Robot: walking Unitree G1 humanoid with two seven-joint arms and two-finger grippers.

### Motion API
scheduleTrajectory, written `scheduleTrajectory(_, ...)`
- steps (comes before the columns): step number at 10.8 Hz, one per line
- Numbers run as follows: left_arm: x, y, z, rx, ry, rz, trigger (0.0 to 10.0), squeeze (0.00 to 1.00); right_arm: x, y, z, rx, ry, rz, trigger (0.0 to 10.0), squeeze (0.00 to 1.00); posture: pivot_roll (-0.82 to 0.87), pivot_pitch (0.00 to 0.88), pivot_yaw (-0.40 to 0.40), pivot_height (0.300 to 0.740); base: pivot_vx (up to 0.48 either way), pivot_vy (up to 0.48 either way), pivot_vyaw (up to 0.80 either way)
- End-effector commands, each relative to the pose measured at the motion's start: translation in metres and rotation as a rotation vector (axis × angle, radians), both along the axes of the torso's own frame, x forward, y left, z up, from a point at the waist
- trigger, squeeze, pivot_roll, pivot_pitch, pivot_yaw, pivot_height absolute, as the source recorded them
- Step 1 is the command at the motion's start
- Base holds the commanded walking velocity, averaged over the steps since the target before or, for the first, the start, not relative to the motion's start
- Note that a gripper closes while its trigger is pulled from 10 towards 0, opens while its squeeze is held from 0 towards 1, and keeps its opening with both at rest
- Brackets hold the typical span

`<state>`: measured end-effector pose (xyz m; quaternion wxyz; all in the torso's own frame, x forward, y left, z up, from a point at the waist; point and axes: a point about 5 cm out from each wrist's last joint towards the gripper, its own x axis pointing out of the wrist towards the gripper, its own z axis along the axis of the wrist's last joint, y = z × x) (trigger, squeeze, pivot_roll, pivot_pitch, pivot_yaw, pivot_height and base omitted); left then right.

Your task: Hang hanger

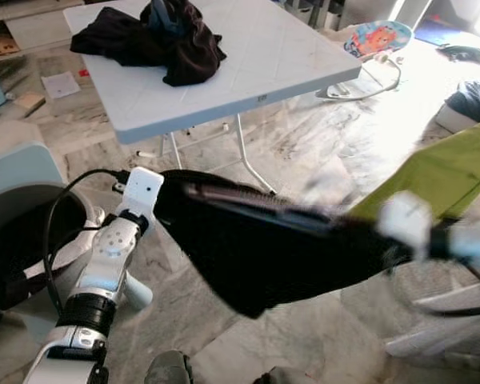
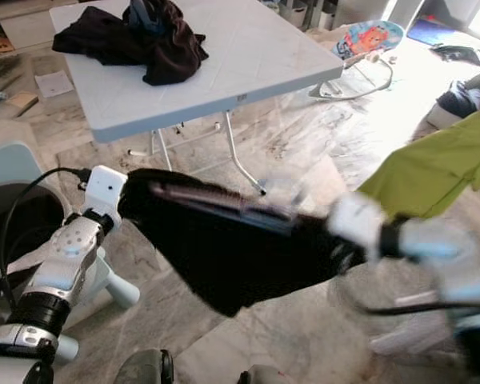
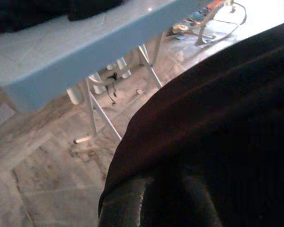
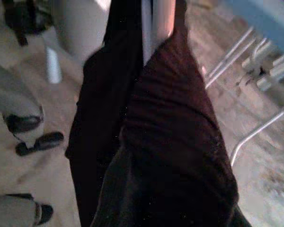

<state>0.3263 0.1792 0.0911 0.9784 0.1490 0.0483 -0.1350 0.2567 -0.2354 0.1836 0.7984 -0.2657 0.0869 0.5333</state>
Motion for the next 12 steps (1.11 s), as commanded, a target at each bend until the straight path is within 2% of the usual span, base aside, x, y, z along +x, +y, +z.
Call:
scheduleTrajectory(1, 0.0, 0.022, -0.002, 0.008, 0.036, 0.076, 0.0, 0.0, 0.0, -0.011, 0.026, 0.037, -0.035, -0.018, 10.0, 0.0, -0.11, 0.069, -0.033, 0.74, 0.0, 0.0, 0.0)
scheduleTrajectory(2, -0.001, 0.021, -0.007, 0.009, 0.064, 0.064, 0.0, 0.0, -0.001, -0.009, 0.043, 0.11, -0.045, 0.001, 10.0, 0.0, -0.11, 0.067, -0.032, 0.74, 0.0, 0.0, 0.0)
scheduleTrajectory(3, -0.002, 0.018, -0.008, -0.013, 0.072, 0.061, 0.0, 0.0, 0.004, -0.006, 0.053, 0.216, -0.062, -0.031, 10.0, 0.0, -0.12, 0.067, -0.033, 0.74, 0.0, 0.0, 0.0)
scheduleTrajectory(4, -0.002, 0.015, -0.009, -0.032, 0.077, 0.058, 0.0, 0.0, 0.009, 0.0, 0.056, 0.278, -0.096, -0.063, 10.0, 0.0, -0.11, 0.067, -0.034, 0.74, 0.0, 0.0, 0.0)
scheduleTrajectory(5, -0.003, 0.0, -0.01, -0.058, 0.075, 0.026, 0.0, 0.0, 0.022, 0.017, 0.053, 0.417, -0.143, -0.152, 10.0, 0.0, -0.11, 0.064, -0.036, 0.74, 0.0, 0.0, 0.0)
scheduleTrajectory(6, -0.004, -0.008, -0.011, -0.073, 0.075, 0.006, 0.0, 0.0, 0.03, 0.029, 0.053, 0.51, -0.173, -0.214, 10.0, 0.0, -0.11, 0.063, -0.038, 0.74, 0.0, 0.0, 0.0)
scheduleTrajectory(7, -0.007, -0.025, -0.014, -0.093, 0.082, -0.033, 0.0, 0.0, 0.041, 0.055, 0.051, 0.696, -0.203, -0.324, 10.0, 0.0, -0.1, 0.06, -0.04, 0.74, 0.0, 0.0, 0.0)
scheduleTrajectory(8, -0.011, -0.037, -0.017, -0.098, 0.095, -0.074, 0.0, 0.0, 0.047, 0.073, 0.051, 0.837, -0.201, -0.411, 10.0, 0.0, -0.09, 0.058, -0.042, 0.74, 0.0, 0.0, 0.0)
scheduleTrajectory(9, -0.015, -0.042, -0.02, -0.095, 0.113, -0.092, 0.0, 0.0, 0.051, 0.084, 0.052, 0.943, -0.181, -0.464, 10.0, 0.0, -0.09, 0.057, -0.041, 0.74, 0.0, 0.0, 0.0)
scheduleTrajectory(11, -0.024, -0.048, -0.032, -0.066, 0.186, -0.151, 0.0, 0.0, 0.057, 0.092, 0.053, 1.007, -0.157, -0.515, 10.0, 0.0, -0.09, 0.056, -0.047, 0.74, 0.0, 0.0, 0.0)
scheduleTrajectory(12, -0.029, -0.048, -0.039, -0.025, 0.23, -0.176, 0.0, 0.0, 0.059, 0.093, 0.053, 0.979, -0.162, -0.515, 10.0, 0.0, -0.09, 0.055, -0.049, 0.74, 0.0, 0.0, 0.0)
